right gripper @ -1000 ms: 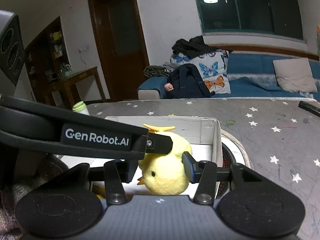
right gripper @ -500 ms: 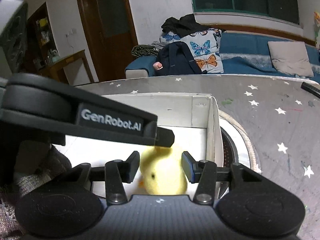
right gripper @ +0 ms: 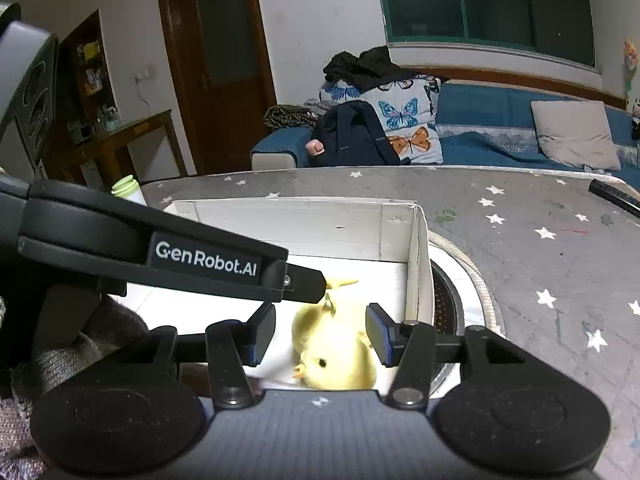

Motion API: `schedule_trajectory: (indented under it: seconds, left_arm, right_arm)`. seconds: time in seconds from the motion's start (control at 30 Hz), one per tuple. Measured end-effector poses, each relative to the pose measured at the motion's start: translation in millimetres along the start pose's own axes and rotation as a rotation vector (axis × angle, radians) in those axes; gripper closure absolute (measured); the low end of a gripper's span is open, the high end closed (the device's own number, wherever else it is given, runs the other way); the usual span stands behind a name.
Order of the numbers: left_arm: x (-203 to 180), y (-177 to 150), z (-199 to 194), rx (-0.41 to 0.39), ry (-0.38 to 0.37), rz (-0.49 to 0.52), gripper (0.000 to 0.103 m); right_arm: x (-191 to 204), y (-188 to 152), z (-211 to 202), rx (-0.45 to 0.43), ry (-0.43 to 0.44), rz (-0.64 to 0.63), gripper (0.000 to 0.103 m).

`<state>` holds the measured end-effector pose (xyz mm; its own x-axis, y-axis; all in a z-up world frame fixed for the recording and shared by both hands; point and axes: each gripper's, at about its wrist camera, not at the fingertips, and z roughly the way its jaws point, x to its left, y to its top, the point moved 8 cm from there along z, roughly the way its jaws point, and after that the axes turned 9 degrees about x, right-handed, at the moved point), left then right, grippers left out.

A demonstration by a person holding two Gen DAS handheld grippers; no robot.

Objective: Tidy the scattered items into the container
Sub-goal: 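Carry the plush chick into the white box and open the left gripper, then grasp the yellow duck figure with the right gripper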

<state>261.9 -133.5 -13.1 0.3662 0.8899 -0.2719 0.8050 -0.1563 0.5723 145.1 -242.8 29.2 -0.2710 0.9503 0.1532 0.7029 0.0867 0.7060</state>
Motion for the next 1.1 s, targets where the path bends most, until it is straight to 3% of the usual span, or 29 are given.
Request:
schedule_trajectory:
  seconds: [0.17, 0.47, 1.1]
  left_arm:
    - [-3, -10, -20, -0.023, 0.009, 0.01, 0.067]
    - [4, -37, -52, -0.052, 0.058, 0.002, 0.067]
    - [36, -102, -87, -0.069, 0.134, -0.059, 0.067]
  right_arm:
    - [7, -7, -22, -0.024, 0.018, -0.014, 0.039]
    - [28, -38, -55, -0.028, 0.053, -0.049, 0.025]
    - [66, -93, -63, 0.049, 0.121, -0.111, 0.02]
